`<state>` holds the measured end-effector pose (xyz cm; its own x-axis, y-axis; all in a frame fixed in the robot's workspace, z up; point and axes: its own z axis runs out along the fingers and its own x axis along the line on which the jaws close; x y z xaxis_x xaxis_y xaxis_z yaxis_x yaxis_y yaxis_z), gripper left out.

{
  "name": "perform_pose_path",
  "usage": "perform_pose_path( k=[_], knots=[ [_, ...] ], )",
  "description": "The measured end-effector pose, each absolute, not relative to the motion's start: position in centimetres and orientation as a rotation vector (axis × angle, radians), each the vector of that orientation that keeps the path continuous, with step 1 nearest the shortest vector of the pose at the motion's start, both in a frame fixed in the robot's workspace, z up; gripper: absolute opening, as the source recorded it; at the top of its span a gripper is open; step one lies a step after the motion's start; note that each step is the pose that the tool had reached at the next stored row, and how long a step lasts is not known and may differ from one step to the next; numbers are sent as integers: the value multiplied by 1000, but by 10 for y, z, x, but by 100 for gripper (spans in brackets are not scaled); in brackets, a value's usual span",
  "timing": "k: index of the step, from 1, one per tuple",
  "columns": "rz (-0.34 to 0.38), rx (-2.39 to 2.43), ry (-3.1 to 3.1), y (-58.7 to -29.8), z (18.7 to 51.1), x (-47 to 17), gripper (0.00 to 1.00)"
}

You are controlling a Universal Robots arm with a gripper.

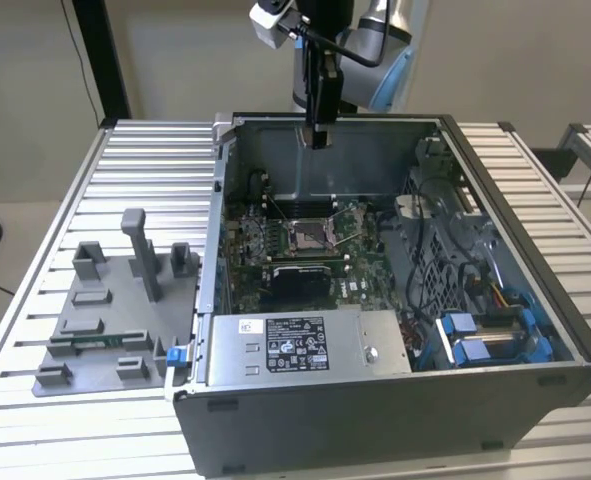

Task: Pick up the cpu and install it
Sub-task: 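Place the cpu into insertion slot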

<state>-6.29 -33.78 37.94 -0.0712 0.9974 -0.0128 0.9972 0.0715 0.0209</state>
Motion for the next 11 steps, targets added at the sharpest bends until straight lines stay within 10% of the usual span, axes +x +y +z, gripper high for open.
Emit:
perform_pose_path(
  k=[11],
  knots=[
    [10, 2125, 2282, -338, 376, -63, 0]
  ],
)
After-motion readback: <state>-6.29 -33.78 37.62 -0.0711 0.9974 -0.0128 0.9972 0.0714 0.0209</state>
